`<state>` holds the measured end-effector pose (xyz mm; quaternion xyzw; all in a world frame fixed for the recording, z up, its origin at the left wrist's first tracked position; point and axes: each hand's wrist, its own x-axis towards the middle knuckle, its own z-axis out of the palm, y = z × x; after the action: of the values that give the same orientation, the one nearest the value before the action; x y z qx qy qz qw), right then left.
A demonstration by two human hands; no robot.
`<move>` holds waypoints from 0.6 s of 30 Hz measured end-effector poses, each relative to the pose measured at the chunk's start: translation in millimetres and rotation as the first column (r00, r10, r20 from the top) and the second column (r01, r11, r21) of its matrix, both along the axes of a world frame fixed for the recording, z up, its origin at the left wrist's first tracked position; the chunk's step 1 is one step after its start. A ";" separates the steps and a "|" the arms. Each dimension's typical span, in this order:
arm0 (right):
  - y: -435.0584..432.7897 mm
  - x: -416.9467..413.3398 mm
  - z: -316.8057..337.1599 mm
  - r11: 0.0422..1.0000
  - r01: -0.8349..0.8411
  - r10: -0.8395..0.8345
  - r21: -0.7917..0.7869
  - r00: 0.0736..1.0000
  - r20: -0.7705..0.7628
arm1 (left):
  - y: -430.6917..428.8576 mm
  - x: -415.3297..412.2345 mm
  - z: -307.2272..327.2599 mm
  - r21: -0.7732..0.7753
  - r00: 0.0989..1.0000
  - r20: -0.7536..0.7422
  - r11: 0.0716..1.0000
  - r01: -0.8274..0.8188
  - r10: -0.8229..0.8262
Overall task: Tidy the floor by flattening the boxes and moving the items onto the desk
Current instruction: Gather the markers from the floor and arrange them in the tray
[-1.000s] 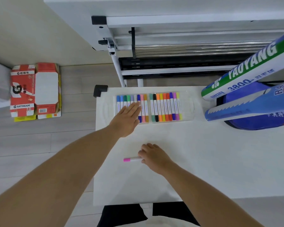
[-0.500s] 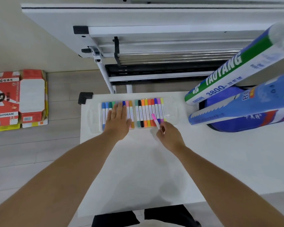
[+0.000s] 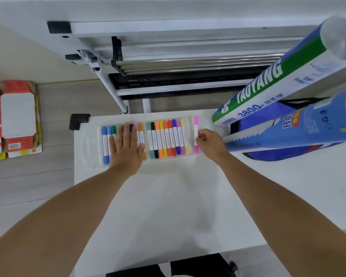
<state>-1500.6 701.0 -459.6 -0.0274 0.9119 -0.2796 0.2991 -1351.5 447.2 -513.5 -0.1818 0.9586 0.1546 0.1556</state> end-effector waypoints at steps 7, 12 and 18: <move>-17.7 -13.2 -2.6 0.980 -0.145 0.139 0.135 0.989 0.054 | -4.9 -5.3 6.1 0.068 0.992 0.125 0.998 0.009 -0.018; -33.1 -11.1 -5.3 0.974 -0.177 0.170 0.139 0.984 0.060 | -6.4 -4.8 6.0 0.071 0.993 0.119 0.997 0.019 -0.028; -35.4 -13.6 -8.8 0.979 -0.118 0.109 0.168 0.992 0.064 | -5.3 -3.5 5.5 0.055 0.994 0.111 0.998 0.018 -0.024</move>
<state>-1514.2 665.7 -468.4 -0.0459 0.9210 -0.1830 0.3407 -1355.0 441.8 -508.0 -0.1757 0.9458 0.1682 0.2153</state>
